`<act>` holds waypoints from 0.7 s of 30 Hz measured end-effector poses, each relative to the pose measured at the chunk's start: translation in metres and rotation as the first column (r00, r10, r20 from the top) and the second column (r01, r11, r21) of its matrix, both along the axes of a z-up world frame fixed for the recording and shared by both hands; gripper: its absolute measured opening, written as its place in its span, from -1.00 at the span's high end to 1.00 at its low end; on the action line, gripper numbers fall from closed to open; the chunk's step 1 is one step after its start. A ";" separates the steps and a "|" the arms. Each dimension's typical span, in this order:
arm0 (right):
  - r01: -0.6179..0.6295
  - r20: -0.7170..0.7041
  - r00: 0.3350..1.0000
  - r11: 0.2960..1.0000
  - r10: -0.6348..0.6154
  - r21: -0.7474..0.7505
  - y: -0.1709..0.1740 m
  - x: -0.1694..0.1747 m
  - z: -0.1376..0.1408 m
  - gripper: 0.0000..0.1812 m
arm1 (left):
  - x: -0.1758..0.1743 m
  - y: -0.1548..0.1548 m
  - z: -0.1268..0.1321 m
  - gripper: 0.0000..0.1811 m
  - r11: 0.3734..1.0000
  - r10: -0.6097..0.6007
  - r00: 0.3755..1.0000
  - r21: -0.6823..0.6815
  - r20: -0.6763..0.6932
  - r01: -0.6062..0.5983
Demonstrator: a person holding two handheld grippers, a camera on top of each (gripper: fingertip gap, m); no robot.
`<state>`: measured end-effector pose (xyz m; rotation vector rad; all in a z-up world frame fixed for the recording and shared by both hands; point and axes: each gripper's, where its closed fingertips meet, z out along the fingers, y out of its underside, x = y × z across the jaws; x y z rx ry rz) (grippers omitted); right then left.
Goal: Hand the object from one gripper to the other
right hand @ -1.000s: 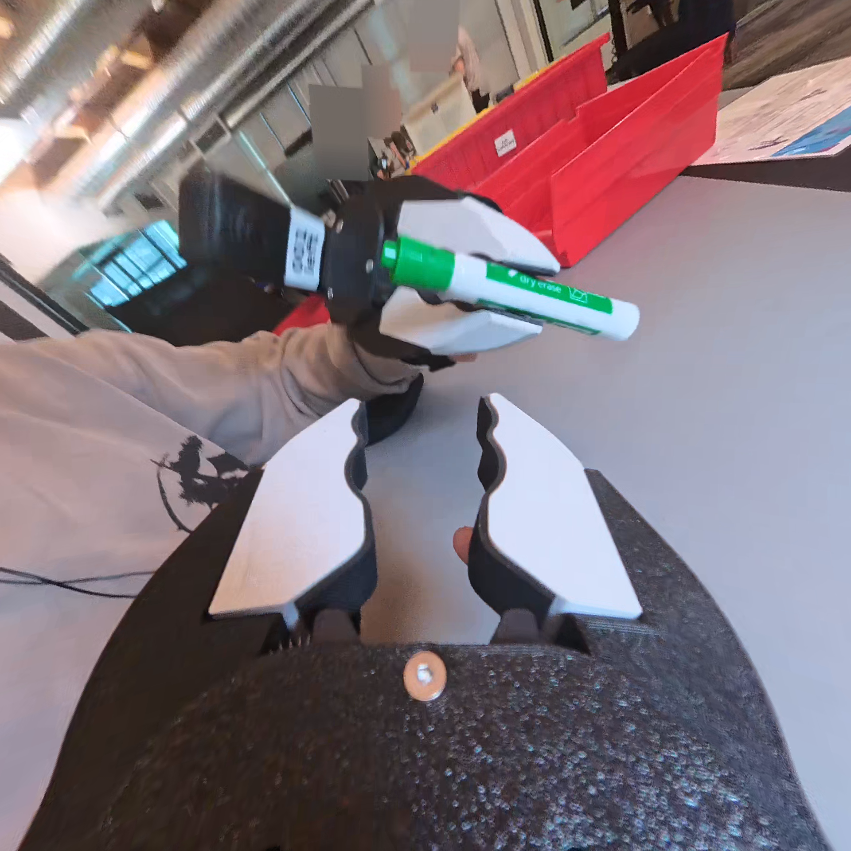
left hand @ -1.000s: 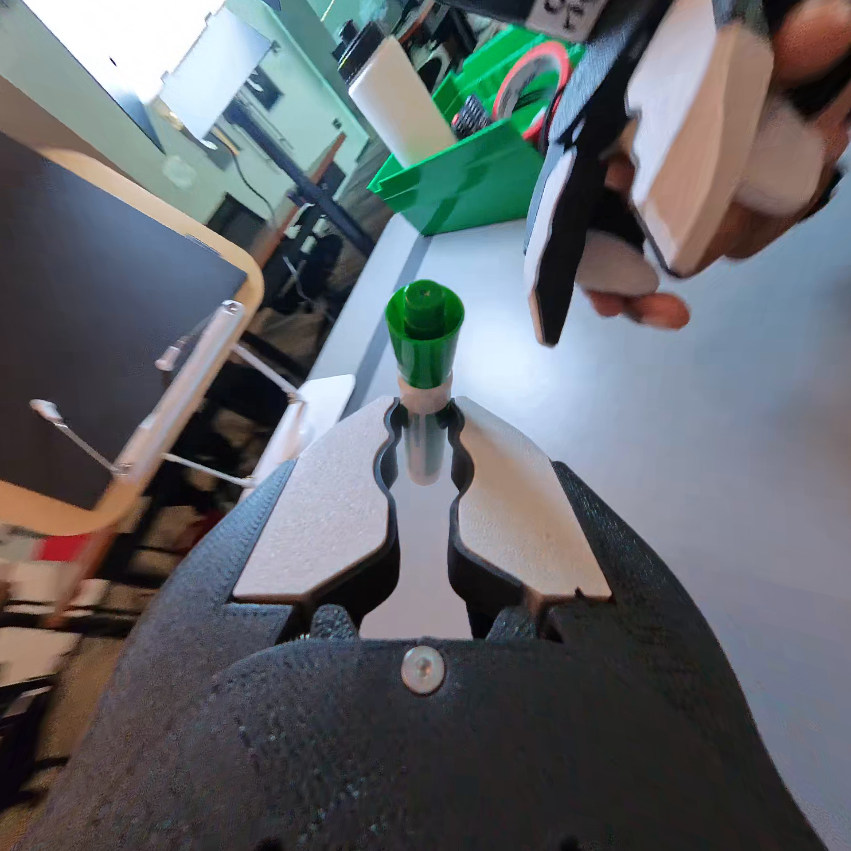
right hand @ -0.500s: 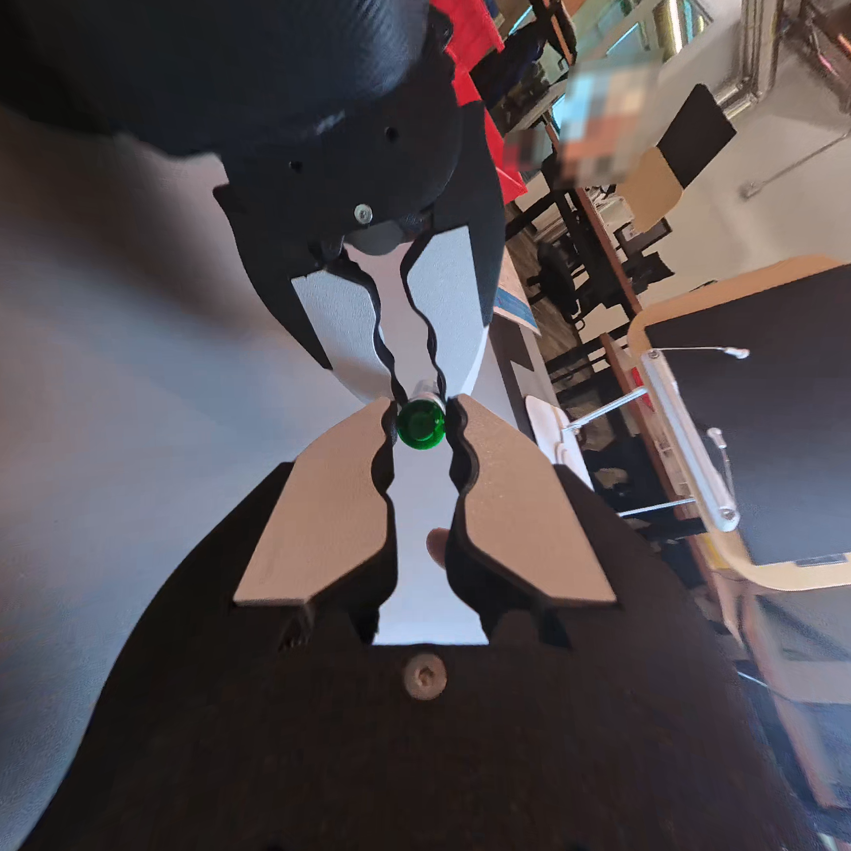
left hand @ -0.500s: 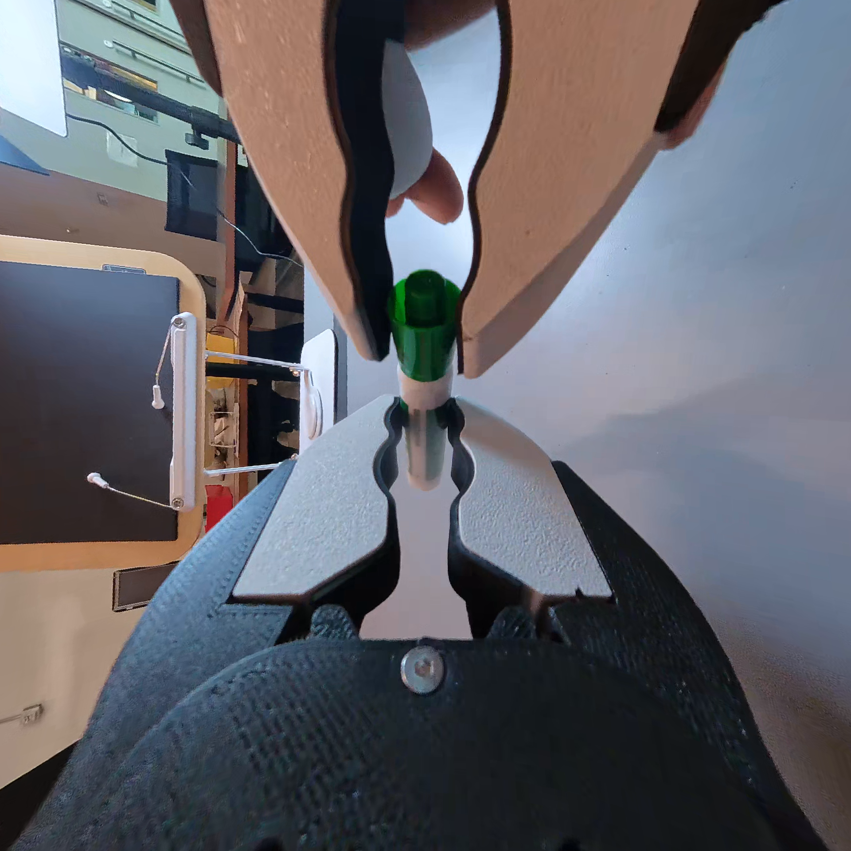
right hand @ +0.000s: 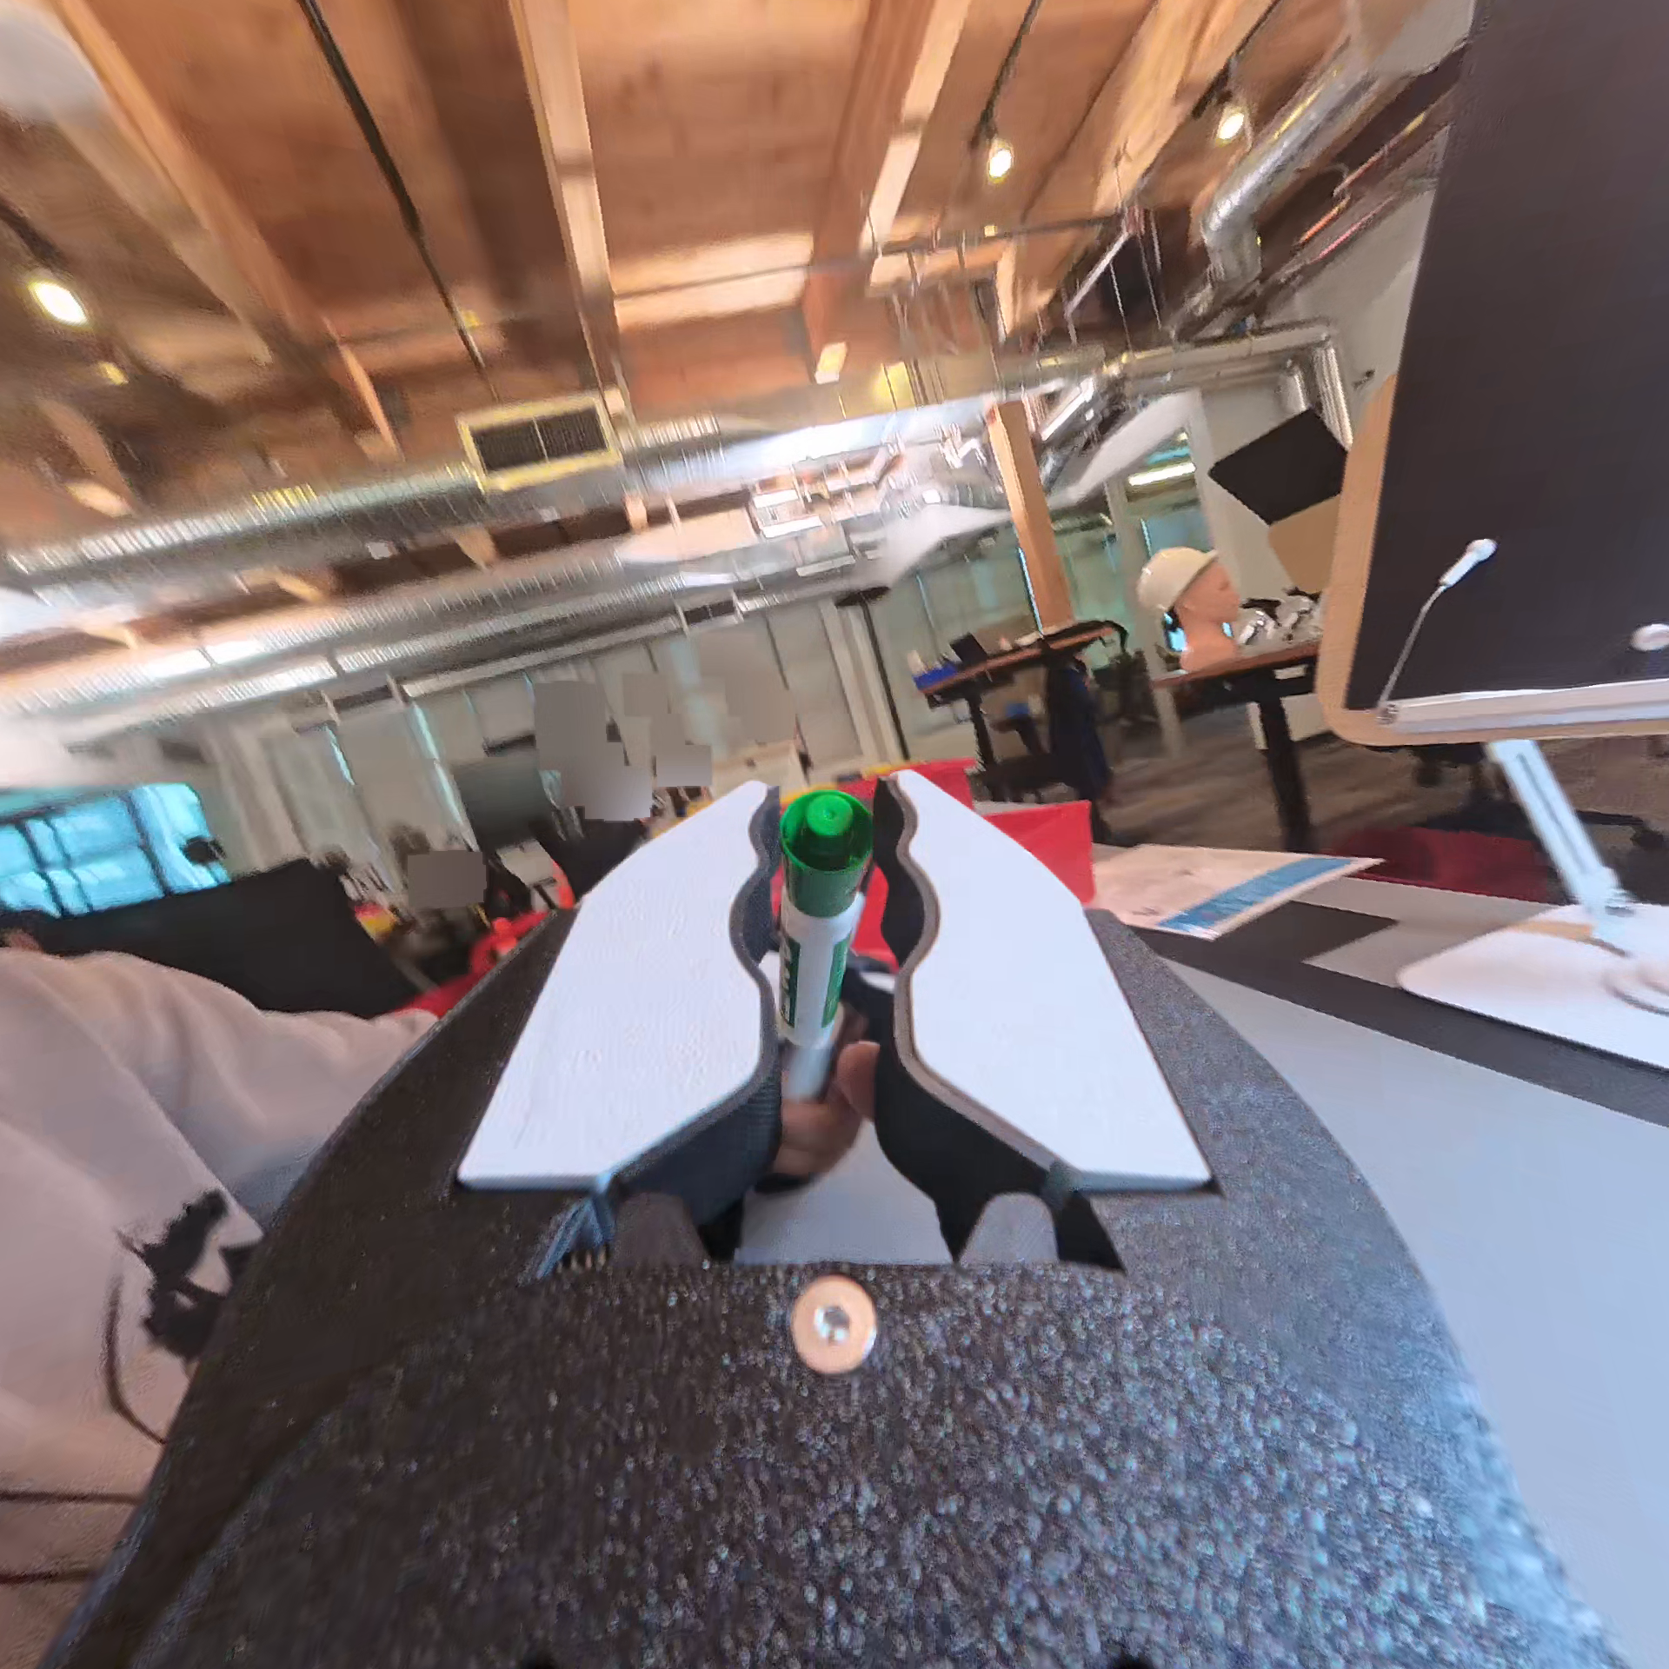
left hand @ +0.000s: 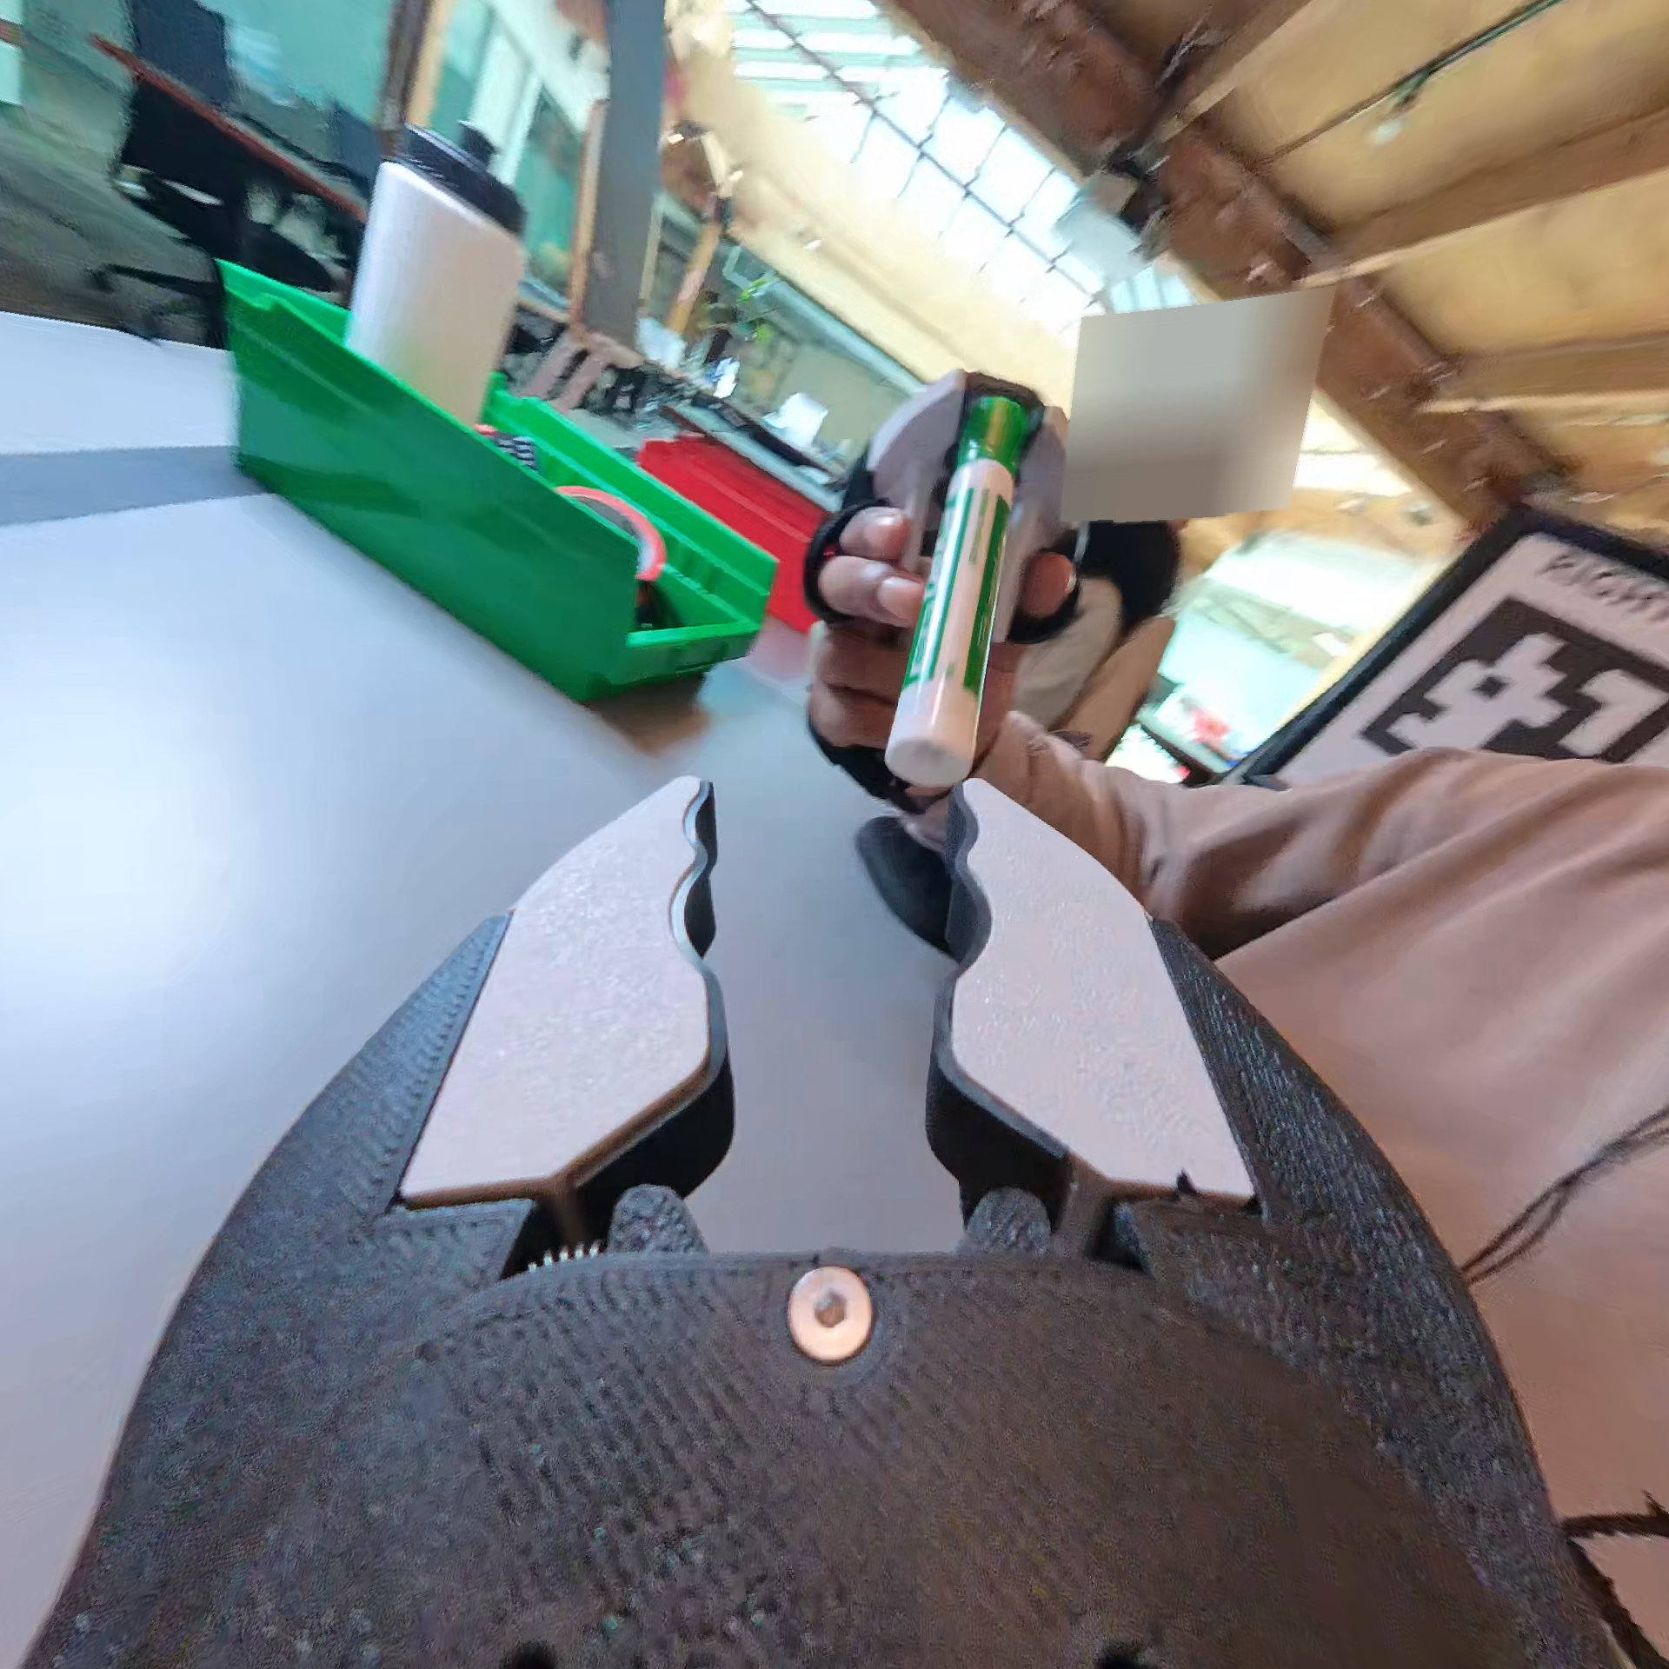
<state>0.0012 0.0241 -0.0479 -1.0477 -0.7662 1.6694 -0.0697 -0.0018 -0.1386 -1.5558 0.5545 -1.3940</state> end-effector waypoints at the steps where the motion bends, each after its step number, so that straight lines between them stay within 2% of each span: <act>1: -0.015 -0.031 0.999 0.999 0.014 -0.028 -0.001 0.001 0.004 0.78 | 0.009 -0.005 -0.002 0.46 0.999 -0.031 0.999 0.012 0.007 0.031; 3: -0.048 -0.082 0.996 0.996 0.041 -0.078 -0.007 0.001 0.009 0.78 | 0.030 -0.019 -0.002 0.44 0.993 -0.065 0.997 0.093 -0.033 0.068; 6: -0.099 -0.140 0.987 0.983 0.077 -0.157 -0.018 -0.006 0.008 0.78 | 0.047 -0.033 0.024 0.51 0.962 -0.010 1.000 0.272 -0.003 0.010; 9: -0.152 -0.139 0.982 0.967 0.125 -0.205 -0.027 -0.019 -0.005 0.79 | 0.036 -0.033 0.052 0.71 0.916 0.125 0.990 0.377 0.060 -0.138; 11: -0.165 -0.104 0.984 0.965 0.146 -0.205 -0.031 -0.026 -0.014 0.79 | 0.021 -0.029 0.059 0.76 0.883 0.209 0.976 0.419 0.054 -0.213; 14: -0.222 -0.050 0.975 0.951 0.217 -0.215 -0.038 -0.036 -0.026 0.79 | 0.007 -0.032 0.066 0.78 0.867 0.220 0.975 0.452 0.033 -0.211; 16: -0.269 0.063 0.956 0.942 0.286 -0.202 -0.044 -0.045 -0.041 0.78 | 0.000 -0.032 0.074 0.78 0.866 0.215 0.977 0.459 0.017 -0.198; 18: -0.260 0.249 0.927 0.960 0.279 -0.108 -0.048 -0.053 -0.064 0.77 | -0.004 -0.031 0.073 0.77 0.872 0.210 0.977 0.460 -0.042 -0.167; 21: -0.128 0.470 0.883 0.971 0.018 0.203 -0.034 -0.053 -0.086 0.69 | -0.006 -0.024 0.056 0.77 0.910 0.199 0.963 0.398 -0.182 -0.113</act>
